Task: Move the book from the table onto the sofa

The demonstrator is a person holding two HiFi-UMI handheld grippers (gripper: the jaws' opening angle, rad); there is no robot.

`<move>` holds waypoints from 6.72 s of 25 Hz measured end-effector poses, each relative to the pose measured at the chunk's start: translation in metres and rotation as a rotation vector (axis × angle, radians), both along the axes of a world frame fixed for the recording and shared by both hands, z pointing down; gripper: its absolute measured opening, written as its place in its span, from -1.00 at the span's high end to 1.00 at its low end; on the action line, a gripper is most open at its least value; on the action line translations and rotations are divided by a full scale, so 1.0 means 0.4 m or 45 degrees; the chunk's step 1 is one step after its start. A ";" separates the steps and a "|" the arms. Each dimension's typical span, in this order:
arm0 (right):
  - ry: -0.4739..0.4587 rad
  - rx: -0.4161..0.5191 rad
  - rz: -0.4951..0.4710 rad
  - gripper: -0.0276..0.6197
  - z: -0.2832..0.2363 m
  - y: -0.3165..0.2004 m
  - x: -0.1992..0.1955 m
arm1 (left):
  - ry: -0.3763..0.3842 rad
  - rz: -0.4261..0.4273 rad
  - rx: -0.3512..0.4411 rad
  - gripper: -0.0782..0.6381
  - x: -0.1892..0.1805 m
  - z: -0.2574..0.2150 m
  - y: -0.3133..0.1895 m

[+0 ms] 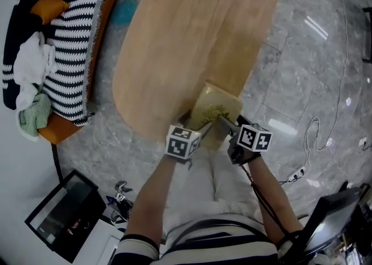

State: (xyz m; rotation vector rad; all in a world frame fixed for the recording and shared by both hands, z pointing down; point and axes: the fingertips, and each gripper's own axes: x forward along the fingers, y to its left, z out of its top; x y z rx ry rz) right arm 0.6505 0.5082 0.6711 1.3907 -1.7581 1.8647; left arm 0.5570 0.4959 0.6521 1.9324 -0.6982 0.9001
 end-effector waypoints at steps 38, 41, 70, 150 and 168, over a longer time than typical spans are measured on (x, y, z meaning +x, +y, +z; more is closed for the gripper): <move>-0.444 0.246 -0.250 0.15 -0.408 -0.097 -0.158 | 0.445 -0.407 0.292 -0.08 -0.184 -0.367 -0.031; -0.493 0.290 -0.342 0.16 -0.486 -0.145 -0.198 | 0.494 -0.488 0.370 -0.03 -0.229 -0.445 -0.068; -0.745 0.287 -1.048 0.18 -0.807 -0.162 -0.631 | 0.555 -1.167 0.671 -0.05 -0.599 -0.751 0.046; -0.624 0.249 -0.718 0.20 -0.759 -0.648 -1.657 | 0.715 -1.019 0.410 0.00 -1.675 -0.709 -0.459; -0.586 0.248 -0.456 0.20 -0.693 -0.824 -1.730 | 0.738 -0.807 0.294 0.00 -1.776 -0.644 -0.687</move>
